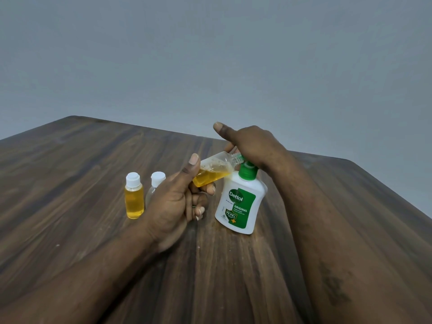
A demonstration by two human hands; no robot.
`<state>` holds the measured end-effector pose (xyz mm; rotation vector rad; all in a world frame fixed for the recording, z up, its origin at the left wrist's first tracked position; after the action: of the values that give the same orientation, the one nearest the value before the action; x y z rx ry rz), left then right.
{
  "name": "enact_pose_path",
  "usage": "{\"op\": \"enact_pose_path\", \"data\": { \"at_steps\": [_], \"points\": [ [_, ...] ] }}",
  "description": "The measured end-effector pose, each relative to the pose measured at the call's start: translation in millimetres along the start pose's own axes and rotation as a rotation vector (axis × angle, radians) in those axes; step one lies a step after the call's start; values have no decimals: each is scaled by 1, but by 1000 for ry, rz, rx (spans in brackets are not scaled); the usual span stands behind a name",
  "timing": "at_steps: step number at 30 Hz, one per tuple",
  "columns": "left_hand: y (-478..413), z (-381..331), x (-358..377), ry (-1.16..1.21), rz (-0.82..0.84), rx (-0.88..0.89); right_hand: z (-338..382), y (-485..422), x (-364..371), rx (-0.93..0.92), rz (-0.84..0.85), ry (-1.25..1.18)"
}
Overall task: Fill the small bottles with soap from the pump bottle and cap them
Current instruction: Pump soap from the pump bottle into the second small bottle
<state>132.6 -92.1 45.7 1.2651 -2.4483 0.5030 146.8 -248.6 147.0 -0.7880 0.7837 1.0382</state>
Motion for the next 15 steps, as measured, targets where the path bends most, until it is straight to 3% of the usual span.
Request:
{"op": "enact_pose_path", "data": {
  "at_steps": [6, 11, 15],
  "points": [
    [0, -4, 5, -6, 37, 20, 18, 10, -45, -129, -376, -33],
    [0, -3, 0, -13, -2, 18, 3, 3, -9, -11, -72, -79],
    [0, 0, 0, -15, -5, 7, -5, 1, 2, 34, 13, -59]
  ]
}}
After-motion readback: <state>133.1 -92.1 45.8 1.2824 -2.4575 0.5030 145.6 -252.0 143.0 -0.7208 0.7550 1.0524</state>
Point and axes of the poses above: each hand's wrist, its own y-axis away from the middle knuckle, its own x-axis out of the palm, z = x × y, the point moved 10 cm from there along -y, towards the middle knuckle, and after that the axes turned 4 degrees about y, right-handed, at the moved point
